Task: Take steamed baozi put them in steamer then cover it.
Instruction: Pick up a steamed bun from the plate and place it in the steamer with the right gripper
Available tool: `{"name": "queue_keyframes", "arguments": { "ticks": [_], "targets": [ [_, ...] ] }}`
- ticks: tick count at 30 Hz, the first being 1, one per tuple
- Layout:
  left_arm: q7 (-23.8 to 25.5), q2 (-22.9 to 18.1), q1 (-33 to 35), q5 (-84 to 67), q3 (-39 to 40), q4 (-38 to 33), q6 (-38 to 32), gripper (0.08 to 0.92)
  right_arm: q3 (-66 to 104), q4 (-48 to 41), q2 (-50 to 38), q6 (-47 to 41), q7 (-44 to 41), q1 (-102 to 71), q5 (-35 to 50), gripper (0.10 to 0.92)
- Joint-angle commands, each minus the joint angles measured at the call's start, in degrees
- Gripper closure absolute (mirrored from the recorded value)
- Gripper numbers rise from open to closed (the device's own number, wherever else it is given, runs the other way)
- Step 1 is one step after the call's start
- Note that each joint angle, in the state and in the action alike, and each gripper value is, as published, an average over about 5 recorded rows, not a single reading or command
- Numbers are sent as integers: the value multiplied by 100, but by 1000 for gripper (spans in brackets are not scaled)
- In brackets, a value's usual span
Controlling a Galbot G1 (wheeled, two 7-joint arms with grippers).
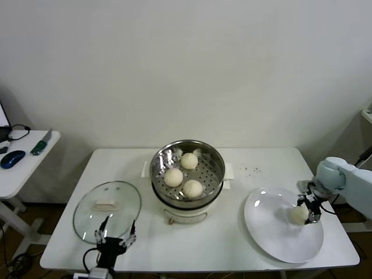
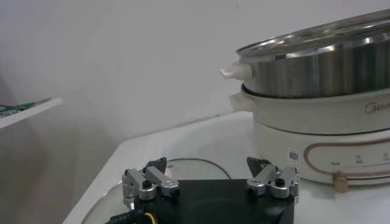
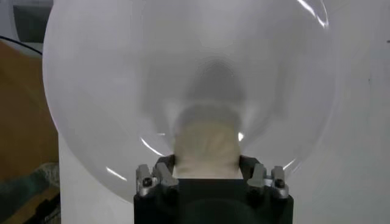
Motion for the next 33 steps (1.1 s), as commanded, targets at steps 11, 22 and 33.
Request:
{"name": "queue_keyframes", "arguments": {
  "ticks": [11,22,33],
  "targets": [
    [16,-14,-2,-11,59,-36,-36,177,-1842,91,444,-348,112,2554,1698,354],
    [86,54,50,19,225,-115,-39,177,-4299,-250,2438,-565,134,5421,4633,355],
    [85,33,-68,-28,362,-222,-28,177,-4267,-476,4078,-916,346,5218,5771,348]
  ]
}}
